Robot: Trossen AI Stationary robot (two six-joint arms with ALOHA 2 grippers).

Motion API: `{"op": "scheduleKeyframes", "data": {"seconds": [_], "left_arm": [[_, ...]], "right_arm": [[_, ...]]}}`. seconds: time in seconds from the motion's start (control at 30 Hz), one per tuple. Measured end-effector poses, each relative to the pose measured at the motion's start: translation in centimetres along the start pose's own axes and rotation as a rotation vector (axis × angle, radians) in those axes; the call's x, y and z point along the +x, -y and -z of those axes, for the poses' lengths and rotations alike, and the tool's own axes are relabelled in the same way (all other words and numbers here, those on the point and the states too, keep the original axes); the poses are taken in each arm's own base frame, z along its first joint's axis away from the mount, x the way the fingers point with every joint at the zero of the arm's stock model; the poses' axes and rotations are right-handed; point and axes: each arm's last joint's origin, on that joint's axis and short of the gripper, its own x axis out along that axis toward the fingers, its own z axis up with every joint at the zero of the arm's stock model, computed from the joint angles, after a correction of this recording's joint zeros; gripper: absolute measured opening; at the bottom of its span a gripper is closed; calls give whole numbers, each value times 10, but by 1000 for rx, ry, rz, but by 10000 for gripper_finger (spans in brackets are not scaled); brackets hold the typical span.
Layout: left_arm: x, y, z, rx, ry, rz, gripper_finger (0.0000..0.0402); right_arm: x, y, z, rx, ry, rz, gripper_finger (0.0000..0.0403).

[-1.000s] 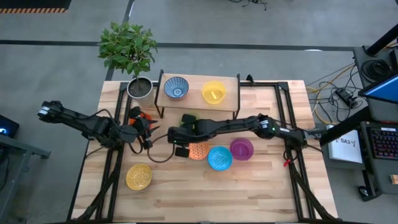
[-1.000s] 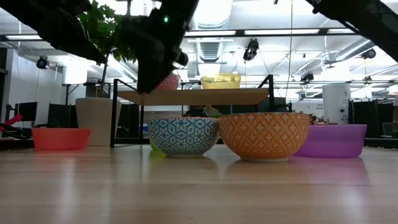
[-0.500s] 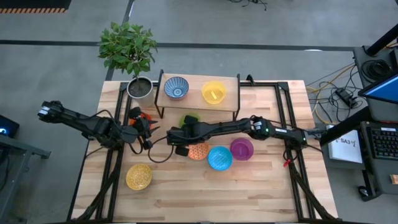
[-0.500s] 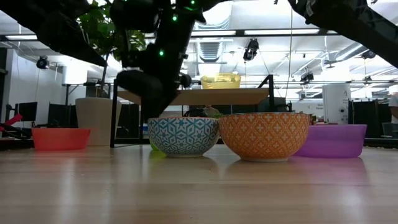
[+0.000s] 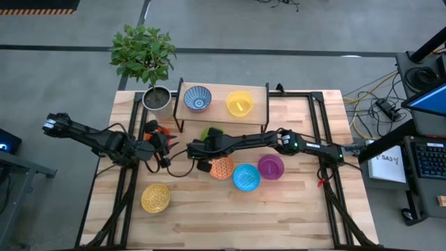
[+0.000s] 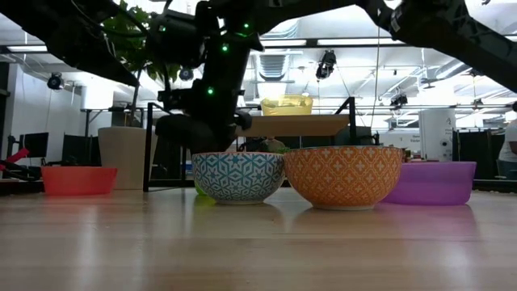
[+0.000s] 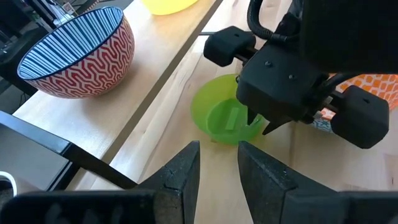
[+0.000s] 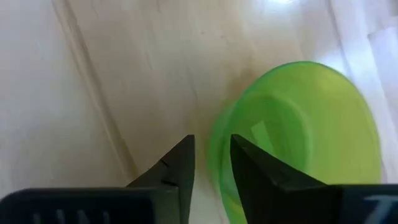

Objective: Place and stack bowls onto a shelf
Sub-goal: Stack the green bowl into the yellow bowl on the shelf

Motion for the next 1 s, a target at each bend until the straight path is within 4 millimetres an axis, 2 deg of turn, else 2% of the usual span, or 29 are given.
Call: {"op": "scheduleKeyframes", "data": {"seconds": [0.23,0.5,0.8,1.0], "left_arm": [[0,0,0,0,1,1,91],[0,0,0,-2,2,0,91],[0,0,-1,-4,4,-1,91],[-1,-1,-3,-9,9,0,91]], "right_arm": [[1,-1,0,0,-7,-35,19],[-4,-1,-1,-19,-6,-64,9],[-56,8,-11,-56,81,-139,9],[-100,9,-13,-93,151,-230,9]]}}
